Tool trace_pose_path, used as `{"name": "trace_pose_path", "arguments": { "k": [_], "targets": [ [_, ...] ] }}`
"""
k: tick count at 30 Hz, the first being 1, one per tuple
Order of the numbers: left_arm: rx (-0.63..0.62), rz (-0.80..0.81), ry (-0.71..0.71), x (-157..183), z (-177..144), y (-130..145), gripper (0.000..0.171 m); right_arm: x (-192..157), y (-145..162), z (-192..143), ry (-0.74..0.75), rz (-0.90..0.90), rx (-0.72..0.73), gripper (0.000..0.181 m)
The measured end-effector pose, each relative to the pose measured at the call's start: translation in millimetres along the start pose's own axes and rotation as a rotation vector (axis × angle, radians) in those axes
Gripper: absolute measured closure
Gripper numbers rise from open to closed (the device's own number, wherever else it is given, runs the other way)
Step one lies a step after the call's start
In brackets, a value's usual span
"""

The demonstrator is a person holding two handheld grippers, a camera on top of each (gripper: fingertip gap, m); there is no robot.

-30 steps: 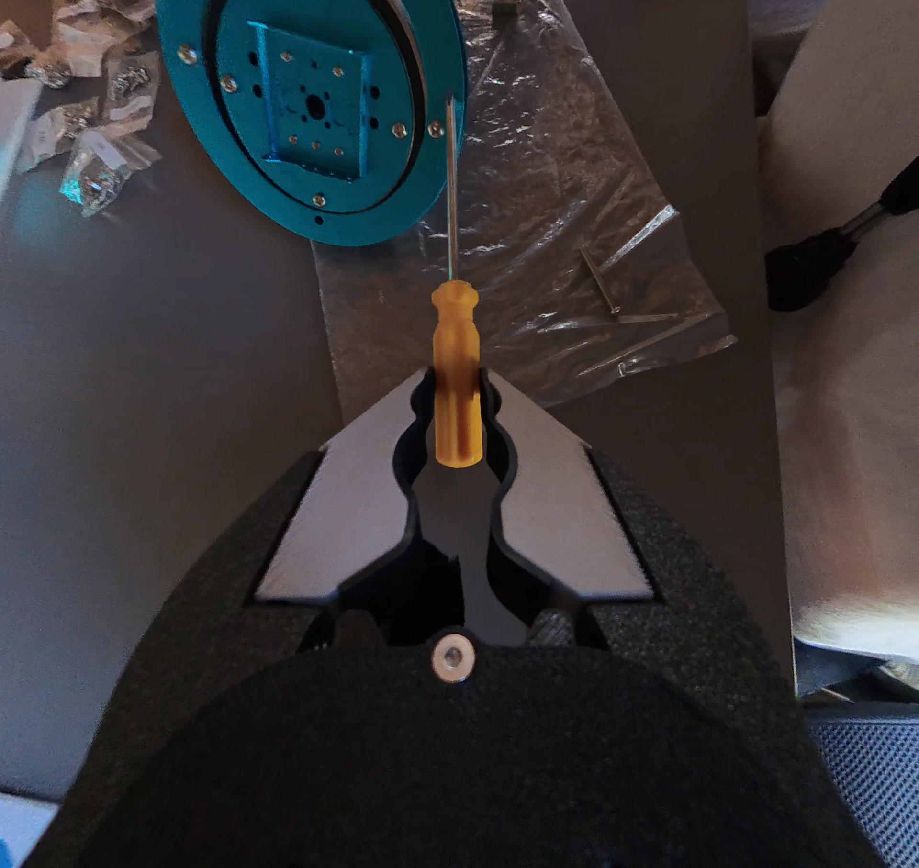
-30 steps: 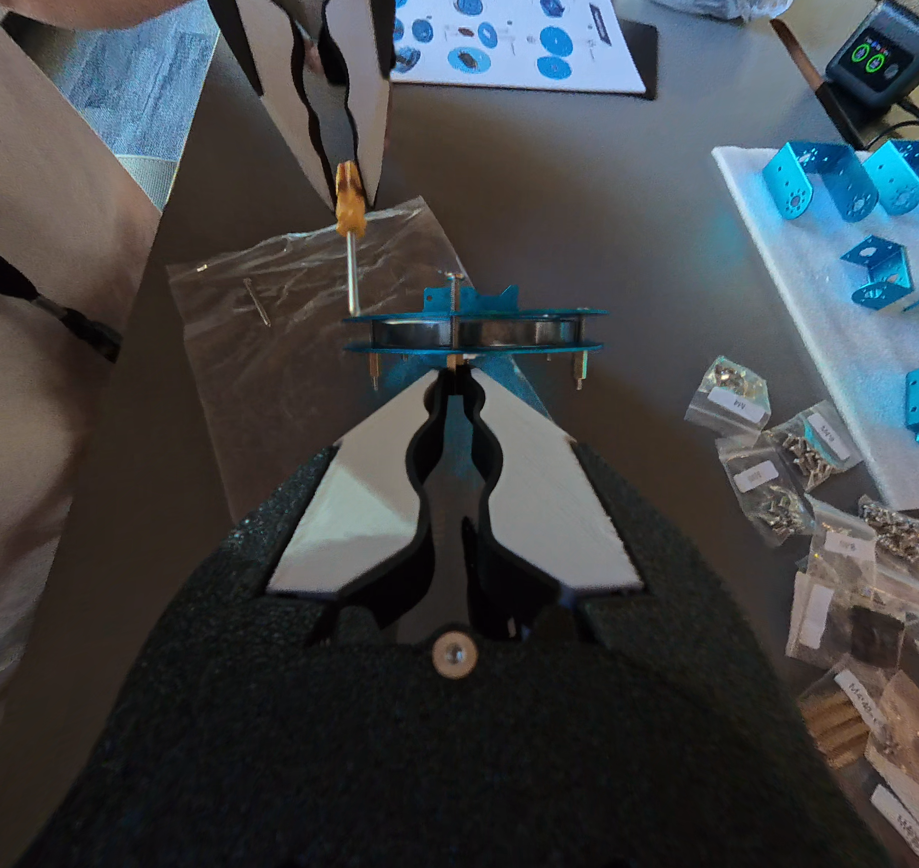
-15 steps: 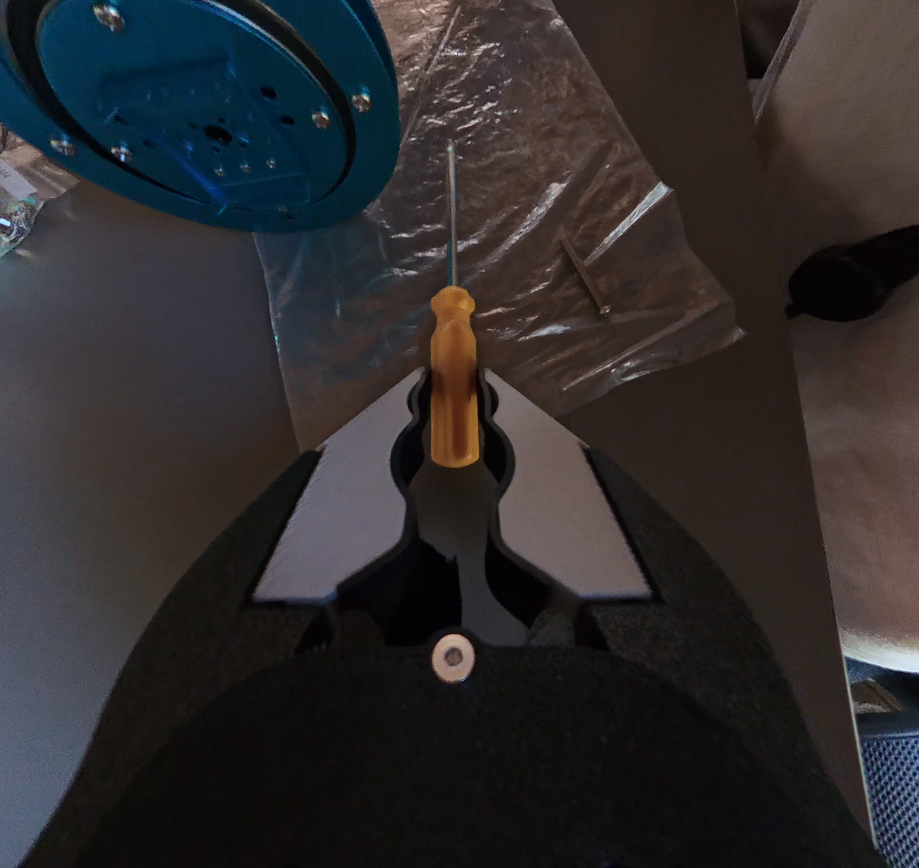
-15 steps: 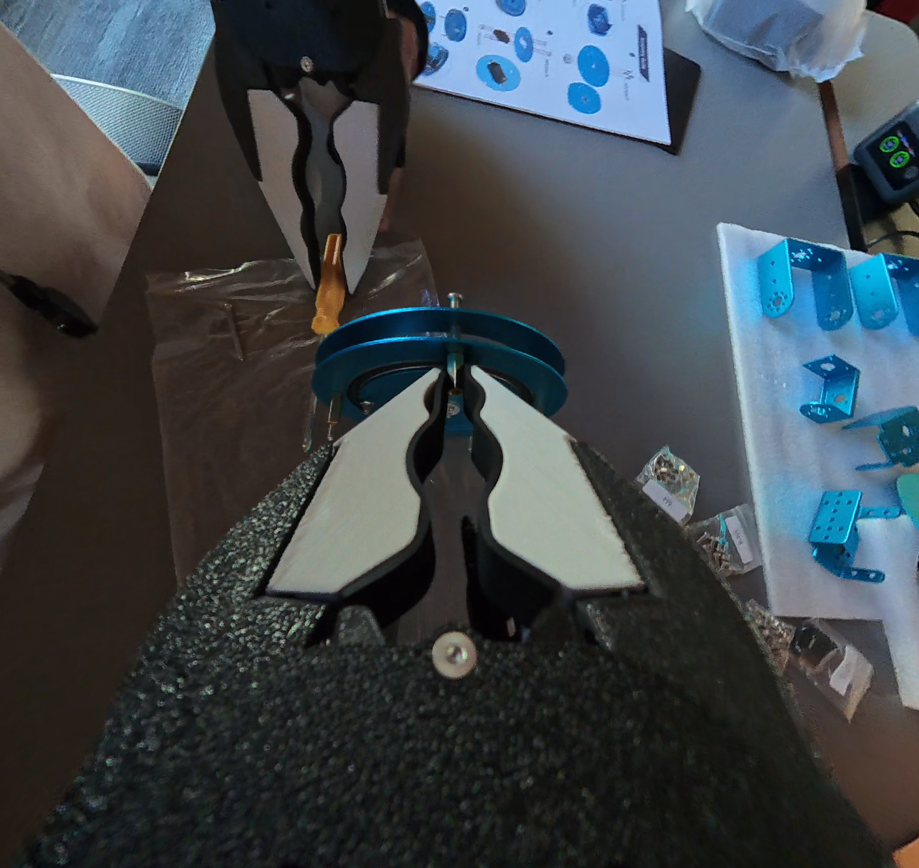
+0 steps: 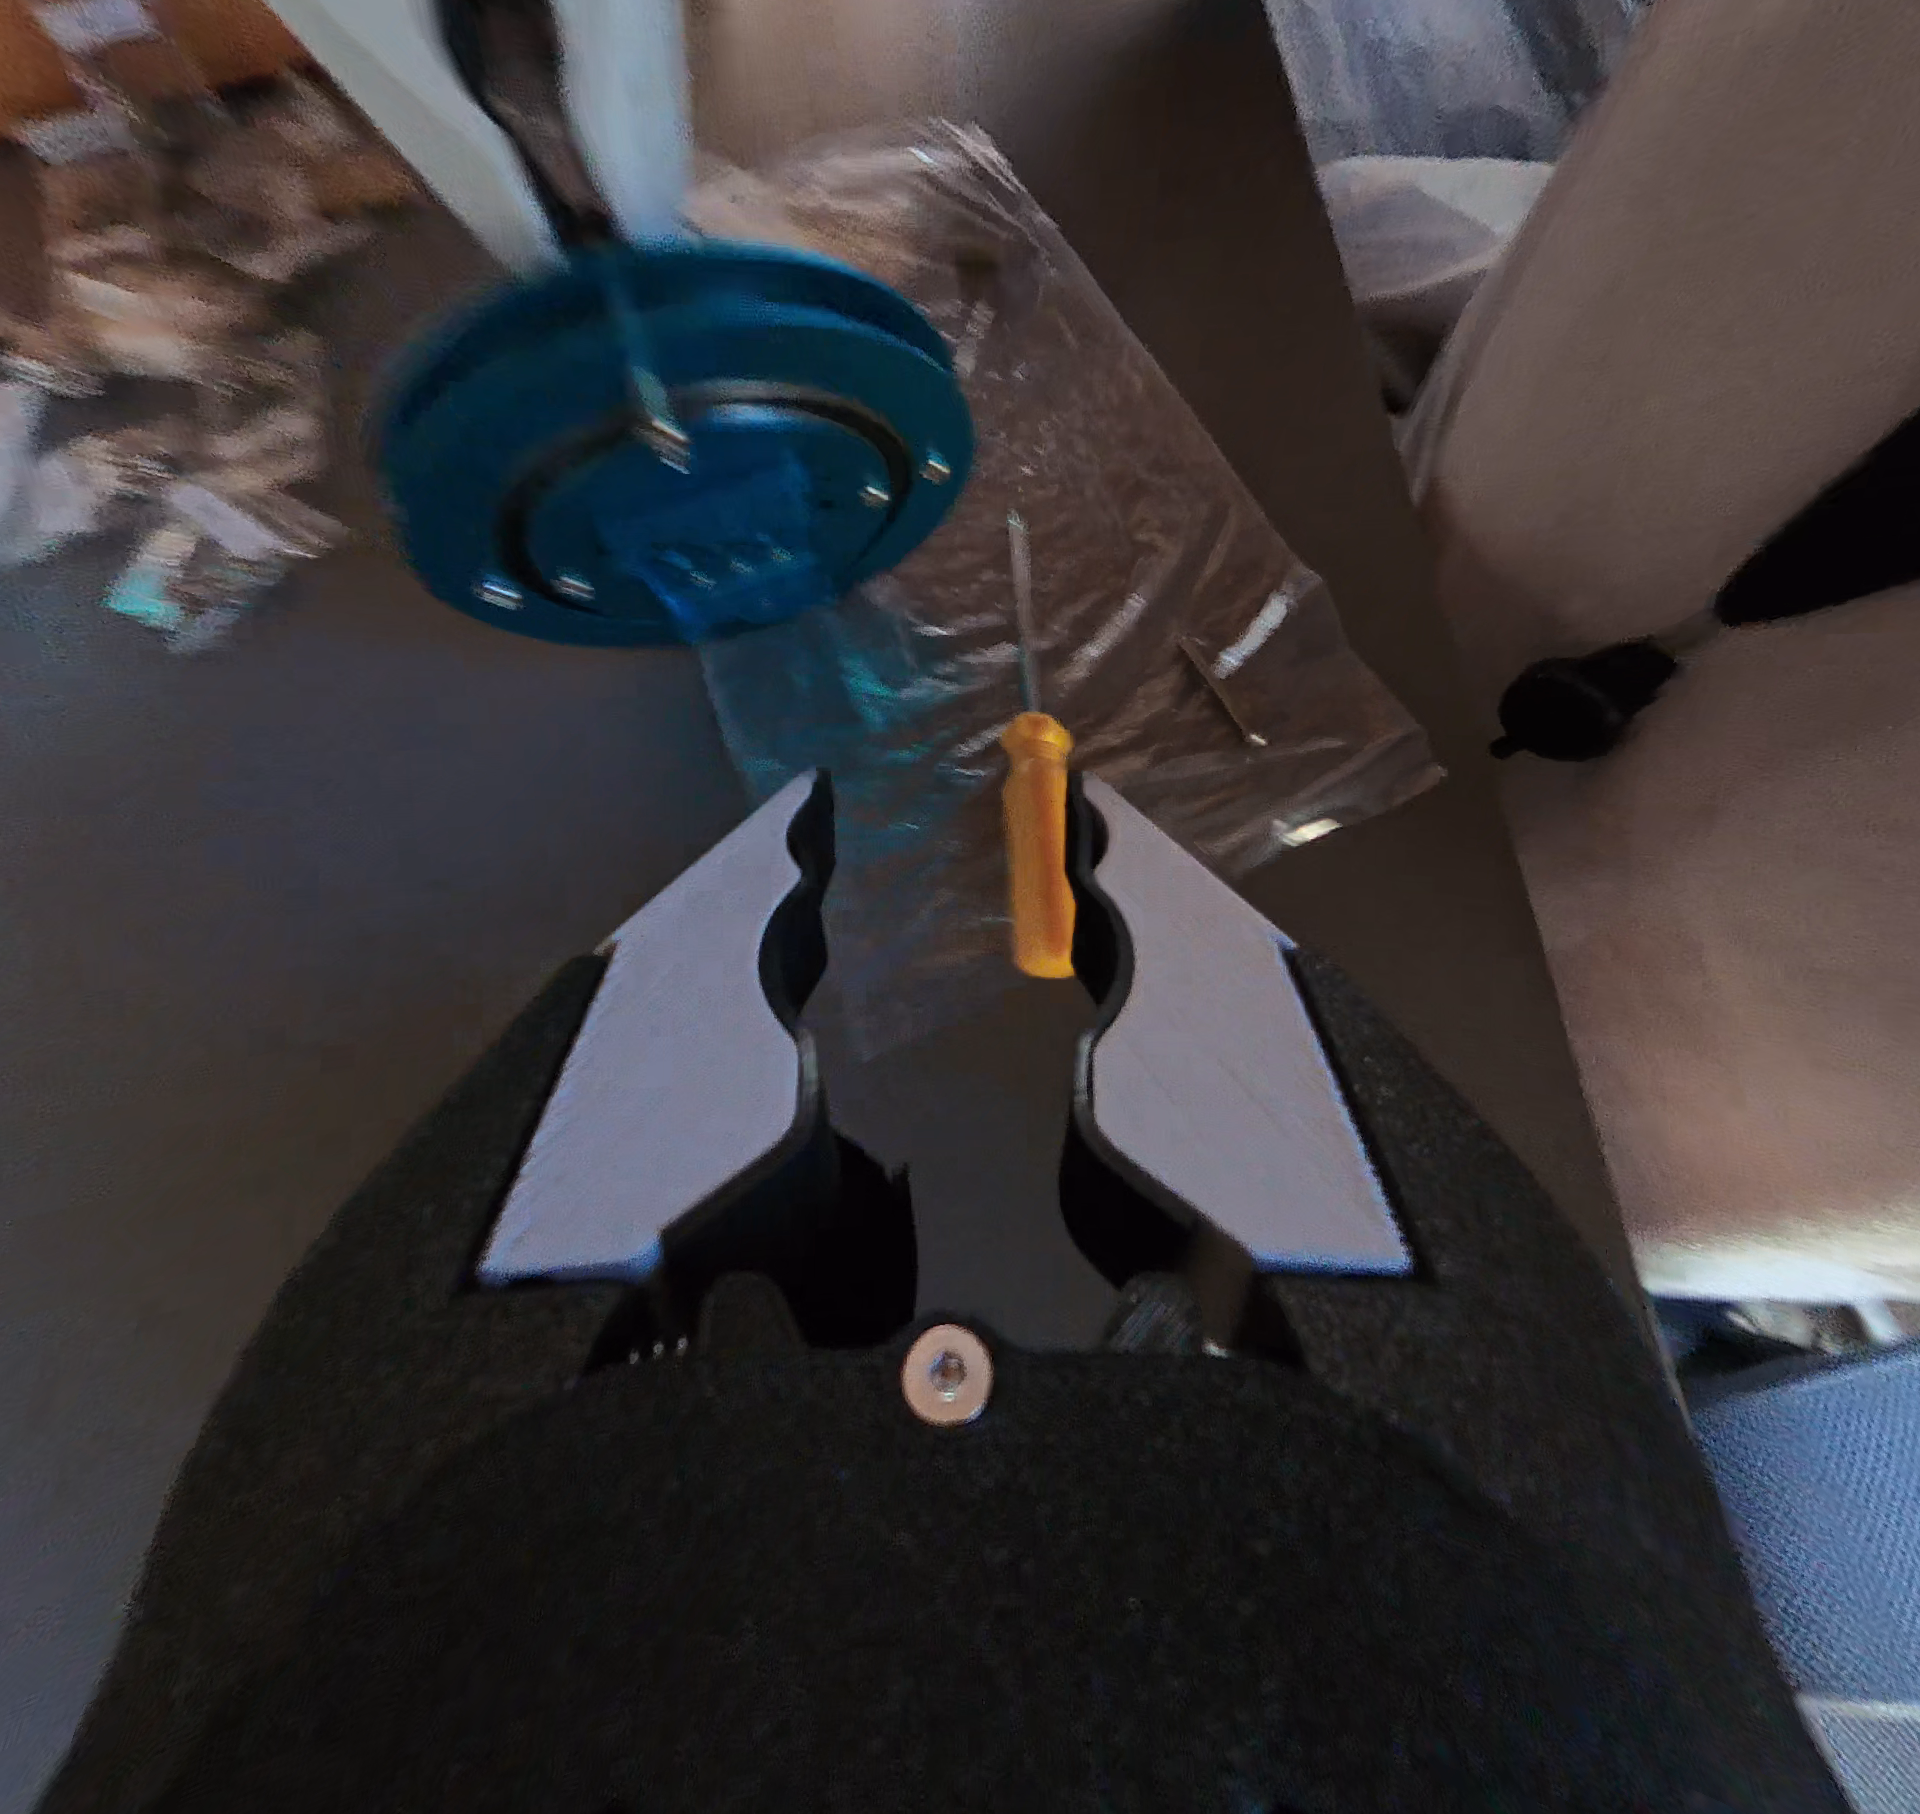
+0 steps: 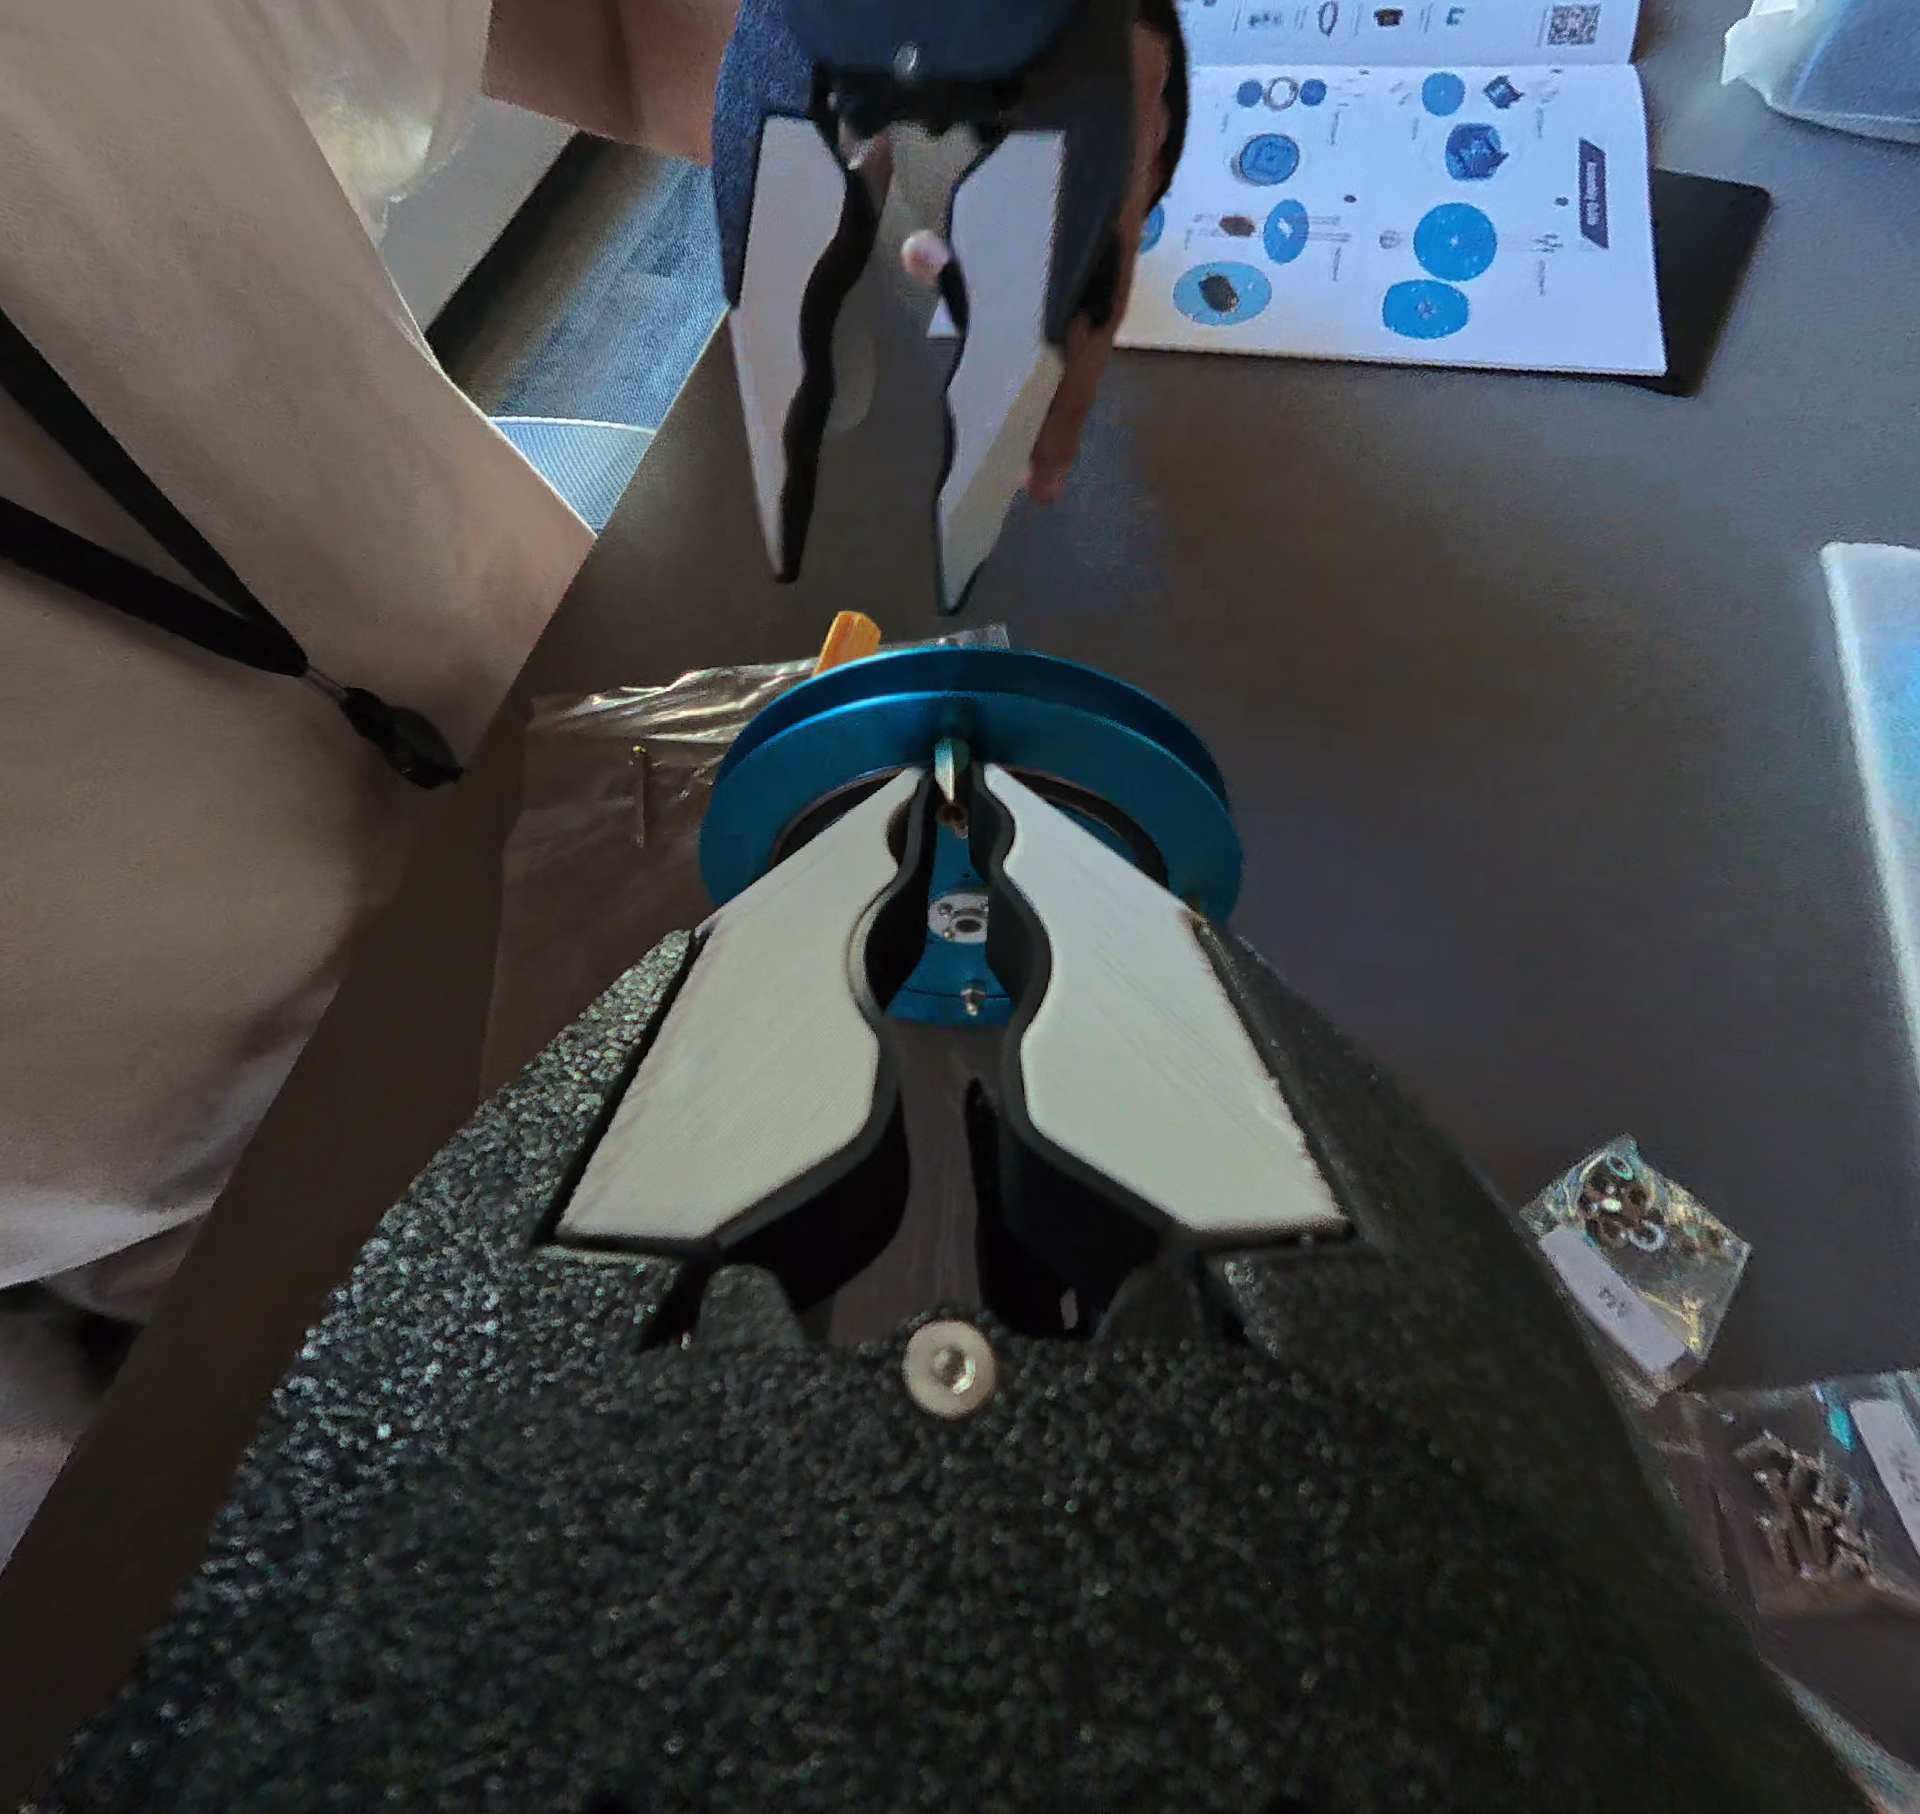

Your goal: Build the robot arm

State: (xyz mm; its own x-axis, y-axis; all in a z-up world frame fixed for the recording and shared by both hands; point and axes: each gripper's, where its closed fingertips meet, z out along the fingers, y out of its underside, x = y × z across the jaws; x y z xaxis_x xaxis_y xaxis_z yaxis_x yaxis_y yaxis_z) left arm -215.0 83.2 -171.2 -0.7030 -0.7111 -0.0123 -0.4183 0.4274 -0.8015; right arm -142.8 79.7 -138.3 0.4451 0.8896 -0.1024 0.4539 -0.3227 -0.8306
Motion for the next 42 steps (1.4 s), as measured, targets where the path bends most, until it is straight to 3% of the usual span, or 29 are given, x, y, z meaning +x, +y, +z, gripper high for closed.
{"name": "trace_pose_path", "arguments": {
  "k": [5,18,32,42],
  "targets": [
    [0.200,-0.039,-0.097,-32.2,-6.6,-48.3,0.138,3.4,-0.5,-1.5,-0.012,0.031,0.051,0.177],
    [0.280,-0.031,-0.141,-45.6,22.4,-72.4,0.157,-2.1,5.4,-11.4,0.037,0.029,0.076,0.178],
    [0.174,0.067,-0.081,-43.4,57.7,-100.0,0.168,-18.9,33.1,-40.3,0.180,0.052,0.060,0.176],
    [-0.169,0.167,0.116,-28.2,109.2,-118.5,0.171,-48.6,81.2,-66.7,0.200,0.143,-0.001,0.172]
  ]
}}
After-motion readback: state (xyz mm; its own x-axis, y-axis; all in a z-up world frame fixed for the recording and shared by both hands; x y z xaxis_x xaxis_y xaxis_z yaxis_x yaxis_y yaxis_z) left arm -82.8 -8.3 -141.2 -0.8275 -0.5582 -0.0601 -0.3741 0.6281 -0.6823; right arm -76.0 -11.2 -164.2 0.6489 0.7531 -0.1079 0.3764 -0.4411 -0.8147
